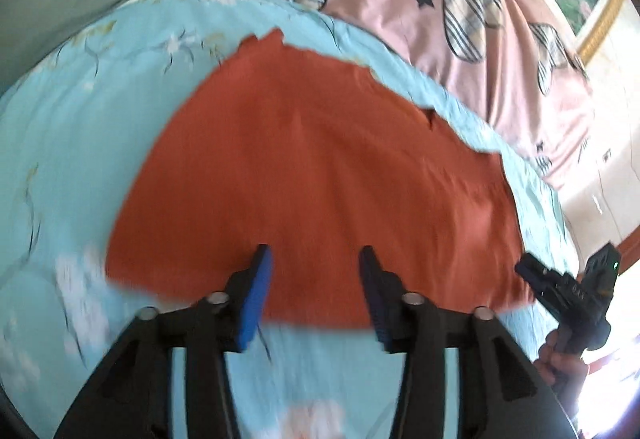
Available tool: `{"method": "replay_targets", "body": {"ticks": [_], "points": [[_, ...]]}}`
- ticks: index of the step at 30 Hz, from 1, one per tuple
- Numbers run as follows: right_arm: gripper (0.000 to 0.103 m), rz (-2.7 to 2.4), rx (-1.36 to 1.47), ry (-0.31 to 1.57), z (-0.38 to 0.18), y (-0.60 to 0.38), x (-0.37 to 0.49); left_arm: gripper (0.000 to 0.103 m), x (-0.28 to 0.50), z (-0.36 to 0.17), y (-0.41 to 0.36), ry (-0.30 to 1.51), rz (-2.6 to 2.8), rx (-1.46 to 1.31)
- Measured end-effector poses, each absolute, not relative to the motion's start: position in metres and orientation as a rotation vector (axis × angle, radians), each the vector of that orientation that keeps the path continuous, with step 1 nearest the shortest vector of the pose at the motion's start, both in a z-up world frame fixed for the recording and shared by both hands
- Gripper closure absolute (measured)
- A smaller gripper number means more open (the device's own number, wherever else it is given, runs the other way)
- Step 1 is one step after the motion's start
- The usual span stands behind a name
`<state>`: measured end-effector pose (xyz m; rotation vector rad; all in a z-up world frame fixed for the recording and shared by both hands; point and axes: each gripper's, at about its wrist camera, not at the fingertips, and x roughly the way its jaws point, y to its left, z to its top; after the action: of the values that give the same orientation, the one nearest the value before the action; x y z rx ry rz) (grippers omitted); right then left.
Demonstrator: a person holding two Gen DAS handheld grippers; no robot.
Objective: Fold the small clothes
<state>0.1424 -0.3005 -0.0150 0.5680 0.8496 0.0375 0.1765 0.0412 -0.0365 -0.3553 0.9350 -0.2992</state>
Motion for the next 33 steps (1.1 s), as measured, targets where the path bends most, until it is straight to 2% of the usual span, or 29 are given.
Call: {"method": "replay_targets", "body": {"ticks": [5, 13, 20, 26, 29, 31, 32, 33], "points": [[0.056, 0.05, 0.557, 0.848, -0.009, -0.284, 0.113, 0.049, 0.143, -0.048, 0.041, 0.971, -0.299, -0.379], [0.054, 0.062, 0.589, 0.888, -0.014, -0.276, 0.088, 0.043, 0.128, -0.07, 0.056, 0.981, -0.269, -0.546], [0.054, 0.072, 0.602, 0.905, -0.018, -0.276, 0.089, 0.043, 0.158, -0.079, 0.078, 0.913, -0.207, -0.73], [0.054, 0.09, 0.61, 0.908, -0.017, -0.277, 0.098, 0.043, 0.199, -0.076, 0.083, 0.858, -0.083, -0.709], [0.054, 0.093, 0.621, 0.908, -0.017, -0.281, 0.103, 0.049, 0.208, -0.072, 0.083, 0.842, -0.034, -0.682], [0.054, 0.097, 0.628, 0.907, -0.017, -0.284, 0.107, 0.076, 0.212, -0.068, 0.08, 0.833, -0.016, -0.659], [0.053, 0.1, 0.63, 0.908, -0.017, -0.285, 0.109, 0.084, 0.214, -0.064, 0.078, 0.826, -0.017, -0.643], [0.054, 0.104, 0.636, 0.909, -0.016, -0.287, 0.113, 0.088, 0.213, -0.057, 0.074, 0.81, -0.008, -0.622]]}}
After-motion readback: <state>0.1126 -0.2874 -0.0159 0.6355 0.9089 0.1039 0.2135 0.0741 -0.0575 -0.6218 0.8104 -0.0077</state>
